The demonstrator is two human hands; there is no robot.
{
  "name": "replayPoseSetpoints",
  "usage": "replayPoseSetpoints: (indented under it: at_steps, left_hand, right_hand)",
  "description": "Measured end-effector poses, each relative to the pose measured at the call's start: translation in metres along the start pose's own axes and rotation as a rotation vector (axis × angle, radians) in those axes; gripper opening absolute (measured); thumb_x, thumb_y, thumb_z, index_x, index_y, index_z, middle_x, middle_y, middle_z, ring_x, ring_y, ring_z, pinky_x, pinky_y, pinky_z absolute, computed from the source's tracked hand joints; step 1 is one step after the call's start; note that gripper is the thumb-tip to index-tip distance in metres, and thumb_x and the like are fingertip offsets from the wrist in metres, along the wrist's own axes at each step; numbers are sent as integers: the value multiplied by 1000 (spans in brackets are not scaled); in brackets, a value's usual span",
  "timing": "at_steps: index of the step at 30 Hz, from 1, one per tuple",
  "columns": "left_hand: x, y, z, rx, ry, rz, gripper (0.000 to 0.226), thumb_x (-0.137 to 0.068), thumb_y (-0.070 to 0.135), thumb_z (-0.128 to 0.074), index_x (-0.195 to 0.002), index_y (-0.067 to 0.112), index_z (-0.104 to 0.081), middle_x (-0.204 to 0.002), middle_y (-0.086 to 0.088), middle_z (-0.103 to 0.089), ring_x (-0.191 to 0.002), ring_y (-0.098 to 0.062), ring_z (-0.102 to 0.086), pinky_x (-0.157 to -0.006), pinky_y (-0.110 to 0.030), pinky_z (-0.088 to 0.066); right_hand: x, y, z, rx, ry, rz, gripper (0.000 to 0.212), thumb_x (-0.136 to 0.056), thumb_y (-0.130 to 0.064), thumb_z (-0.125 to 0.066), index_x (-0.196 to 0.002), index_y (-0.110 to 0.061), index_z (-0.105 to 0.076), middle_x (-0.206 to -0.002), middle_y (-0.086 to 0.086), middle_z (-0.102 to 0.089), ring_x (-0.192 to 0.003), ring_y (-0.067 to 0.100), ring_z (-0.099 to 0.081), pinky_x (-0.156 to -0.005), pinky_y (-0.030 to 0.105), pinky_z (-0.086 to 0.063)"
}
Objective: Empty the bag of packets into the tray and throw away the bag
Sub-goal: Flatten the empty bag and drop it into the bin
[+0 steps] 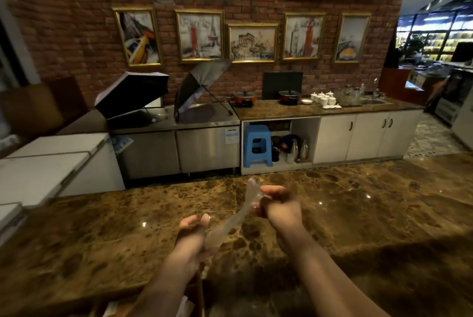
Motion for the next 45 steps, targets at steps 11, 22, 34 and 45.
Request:
replayPoseSetpoints:
  at_steps: [11, 22, 34, 45]
  left_hand:
    - [38, 17, 73, 332, -23, 188, 11, -92, 6, -66, -97, -2, -62, -123, -28, -59, -107, -43, -63, -46, -40, -61]
    - [92, 65, 245, 523, 130, -195, 31, -90, -9, -58, -110, 13, -62, -113, -19, -69, -83, -24, -66, -69, -34, -57]
    - [236, 25, 480, -224, 830, -508, 33, -79, 11, -76, -107, 28, -73, -108, 5, -73, -93, -16, -67, -75, -16, -55]
    - [391, -83, 643, -453, 1244, -315, 47, -77, 18, -80, -123, 18, -71, -120, -4, -73, -107, -23, -69, -98, -38, -54]
  right_hand:
    - [70, -30, -88, 33, -241, 205, 27, -94, 7, -59, -116, -10, -64, -111, 18, -68, -95, 34, -73, -68, 32, -63]
    - [153, -4, -182, 267, -249, 295, 47, -91, 4, -65, -133, -19, -60, -114, 10, -63, -93, 32, -70, -75, 45, -64]
    - [293, 96, -356, 663, -561, 535, 33, -84, 0, -67, -111, -17, -74, -90, 0, -73, -84, 18, -70, -74, 21, -56]
    - [469, 213, -471, 644, -938, 466, 30, -79, -6, -71, -105, -20, -78, -84, 0, -76, -72, 18, -74, -77, 35, -62]
Point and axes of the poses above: each hand's wrist, its own x-axis away from the middle knuckle, its own z-axis out of the back of the hand, y = z × x, the point moved 5 cm from there along -x, towards the middle knuckle
